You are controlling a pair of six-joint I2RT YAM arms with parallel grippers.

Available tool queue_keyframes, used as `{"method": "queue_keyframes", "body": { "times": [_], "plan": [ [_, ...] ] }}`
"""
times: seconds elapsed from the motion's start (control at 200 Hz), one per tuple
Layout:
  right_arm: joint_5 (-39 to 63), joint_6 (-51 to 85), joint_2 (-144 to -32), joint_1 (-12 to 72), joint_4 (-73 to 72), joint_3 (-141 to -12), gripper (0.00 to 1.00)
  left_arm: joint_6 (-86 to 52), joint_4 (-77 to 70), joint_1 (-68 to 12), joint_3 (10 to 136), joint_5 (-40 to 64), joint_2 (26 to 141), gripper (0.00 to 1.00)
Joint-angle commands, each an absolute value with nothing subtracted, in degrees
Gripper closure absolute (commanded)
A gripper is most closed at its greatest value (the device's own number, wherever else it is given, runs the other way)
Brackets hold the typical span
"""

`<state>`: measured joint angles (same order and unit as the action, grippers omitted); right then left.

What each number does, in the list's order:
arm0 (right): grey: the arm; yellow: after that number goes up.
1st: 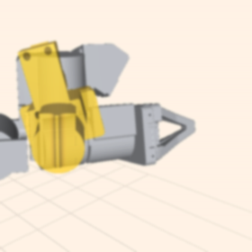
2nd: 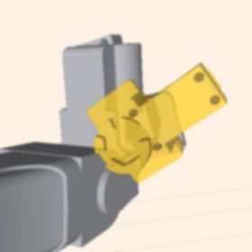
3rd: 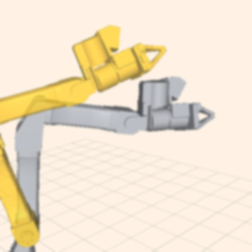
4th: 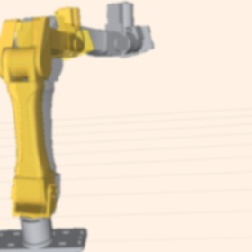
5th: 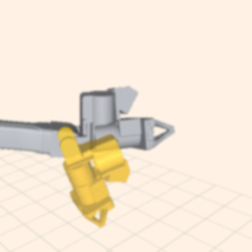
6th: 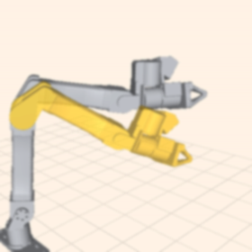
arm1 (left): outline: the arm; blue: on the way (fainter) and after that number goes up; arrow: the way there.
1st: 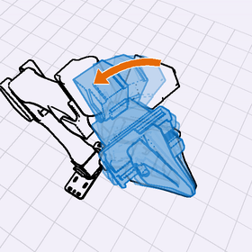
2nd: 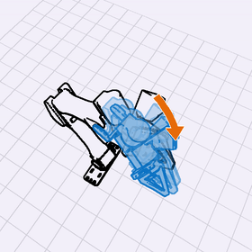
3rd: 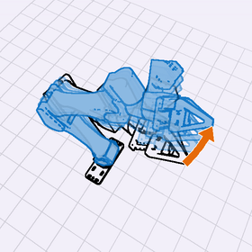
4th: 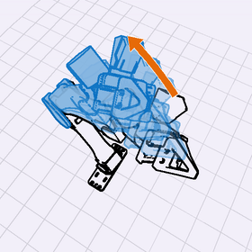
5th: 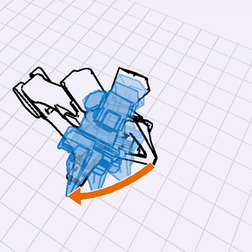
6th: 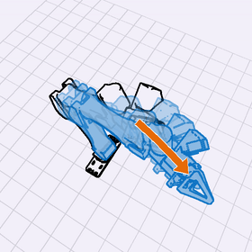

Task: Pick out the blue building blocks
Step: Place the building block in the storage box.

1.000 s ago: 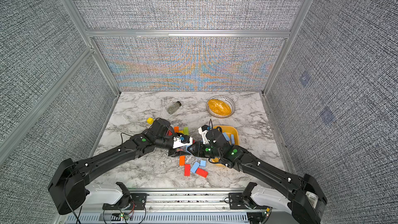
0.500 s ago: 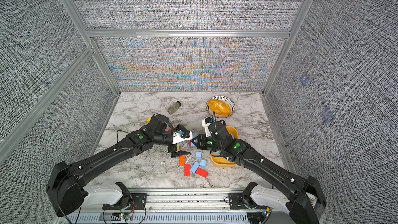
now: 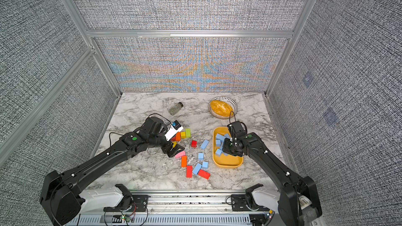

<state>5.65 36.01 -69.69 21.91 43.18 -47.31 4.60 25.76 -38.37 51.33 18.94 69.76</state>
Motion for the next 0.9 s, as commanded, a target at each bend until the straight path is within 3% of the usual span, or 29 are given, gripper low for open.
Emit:
{"method": "queue_keyframes", "body": {
  "times": [0.0,0.34,0.586,0.646,0.761,0.896],
  "plan": [
    [7.1,34.9,-71.9,23.6,44.1,-47.2,0.88,-1.2,23.9,-36.0,48.8,17.2,68.4,0.0],
    [7.0,34.6,-78.1,32.2,42.6,-49.4,0.83,-2.3,22.6,-32.3,47.1,19.1,67.4,0.0],
    [7.2,33.3,-80.3,33.0,42.5,-51.1,0.76,-2.0,22.6,-32.2,47.5,19.7,67.8,0.0],
    [7.1,33.0,-80.4,33.0,43.6,-52.0,0.71,-2.0,22.6,-32.0,47.4,19.4,67.9,0.0],
    [5.5,32.7,-80.4,33.2,46.7,-54.6,0.53,-2.4,22.3,-31.7,47.3,19.4,68.2,0.0],
    [3.3,33.3,-79.3,34.0,49.7,-58.7,0.5,-2.2,22.9,-31.3,47.3,19.5,68.0,0.0]
  ]
}}
